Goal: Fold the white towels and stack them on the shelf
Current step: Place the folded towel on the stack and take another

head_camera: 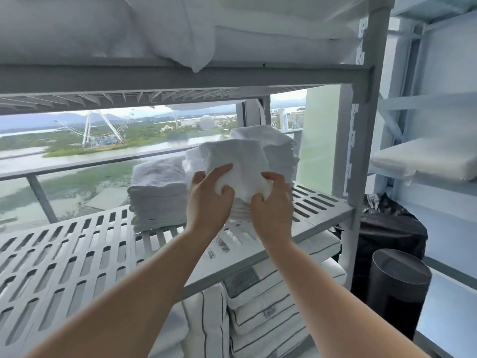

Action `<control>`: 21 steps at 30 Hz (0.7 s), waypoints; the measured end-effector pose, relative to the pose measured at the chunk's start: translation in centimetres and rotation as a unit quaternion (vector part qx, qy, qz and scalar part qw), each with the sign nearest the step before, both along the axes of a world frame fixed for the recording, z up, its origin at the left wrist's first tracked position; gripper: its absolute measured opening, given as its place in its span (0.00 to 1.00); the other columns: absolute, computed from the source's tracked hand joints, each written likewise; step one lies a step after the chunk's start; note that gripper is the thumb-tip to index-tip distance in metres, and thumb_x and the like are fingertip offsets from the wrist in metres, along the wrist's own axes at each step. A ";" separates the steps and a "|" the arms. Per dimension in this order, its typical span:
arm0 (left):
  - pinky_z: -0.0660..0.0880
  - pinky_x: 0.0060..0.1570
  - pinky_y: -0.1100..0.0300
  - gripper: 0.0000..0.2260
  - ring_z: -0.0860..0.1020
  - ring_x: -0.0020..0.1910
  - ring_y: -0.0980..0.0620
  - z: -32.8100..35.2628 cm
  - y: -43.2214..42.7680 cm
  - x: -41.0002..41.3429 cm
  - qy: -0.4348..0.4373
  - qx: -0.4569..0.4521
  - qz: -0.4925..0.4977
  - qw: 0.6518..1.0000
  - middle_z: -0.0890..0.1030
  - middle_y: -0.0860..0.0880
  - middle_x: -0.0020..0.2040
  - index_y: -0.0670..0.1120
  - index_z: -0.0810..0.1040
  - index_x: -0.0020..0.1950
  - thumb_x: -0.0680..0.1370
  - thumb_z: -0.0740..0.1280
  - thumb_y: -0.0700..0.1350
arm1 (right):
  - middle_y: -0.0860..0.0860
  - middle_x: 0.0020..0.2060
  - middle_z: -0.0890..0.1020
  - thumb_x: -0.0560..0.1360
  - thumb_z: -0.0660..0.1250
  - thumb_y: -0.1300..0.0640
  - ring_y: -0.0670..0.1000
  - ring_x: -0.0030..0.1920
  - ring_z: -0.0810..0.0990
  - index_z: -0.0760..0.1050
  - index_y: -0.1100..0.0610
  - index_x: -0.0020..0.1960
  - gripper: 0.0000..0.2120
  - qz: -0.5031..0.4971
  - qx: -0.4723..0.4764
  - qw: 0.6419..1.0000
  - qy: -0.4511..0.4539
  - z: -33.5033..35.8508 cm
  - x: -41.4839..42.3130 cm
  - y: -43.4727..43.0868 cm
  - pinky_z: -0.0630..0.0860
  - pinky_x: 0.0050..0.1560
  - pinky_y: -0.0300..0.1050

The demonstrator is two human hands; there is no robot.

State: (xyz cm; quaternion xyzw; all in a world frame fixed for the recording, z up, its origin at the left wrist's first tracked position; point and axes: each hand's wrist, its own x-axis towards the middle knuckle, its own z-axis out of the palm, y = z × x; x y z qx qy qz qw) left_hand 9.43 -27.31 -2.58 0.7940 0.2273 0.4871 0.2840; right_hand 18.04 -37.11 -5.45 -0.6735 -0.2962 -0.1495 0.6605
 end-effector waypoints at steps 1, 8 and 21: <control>0.72 0.44 0.65 0.22 0.76 0.48 0.53 0.2 0.4 0.9 -0.011 0.000 0.000 1.000 0.72 0.55 0.53 0.69 0.76 0.63 0.72 0.62 0.50 | 0.48 0.54 0.71 0.71 0.61 0.63 0.52 0.54 0.73 0.70 0.46 0.62 0.22 -0.001 0.001 1.000 -0.005 0.3 0.8 0.4 0.64 0.41 0.31; 0.72 0.47 0.60 0.22 0.75 0.46 0.55 2.4 4.4 5.9 -0.052 -0.008 -0.002 0.999 0.72 0.54 0.54 0.67 0.77 0.63 0.72 0.63 0.49 | 0.51 0.55 0.73 0.71 0.62 0.64 0.54 0.56 0.73 0.70 0.49 0.64 0.23 -0.035 0.001 0.998 -0.052 3.1 5.5 4.6 0.67 0.46 0.40; 0.71 0.44 0.61 0.23 0.75 0.43 0.60 4.6 9.8 13.4 -0.089 -0.038 0.004 0.995 0.74 0.52 0.56 0.66 0.78 0.63 0.70 0.62 0.49 | 0.50 0.54 0.73 0.69 0.63 0.65 0.54 0.55 0.74 0.72 0.50 0.63 0.24 -0.046 0.014 0.995 -0.085 6.4 13.3 9.9 0.70 0.52 0.45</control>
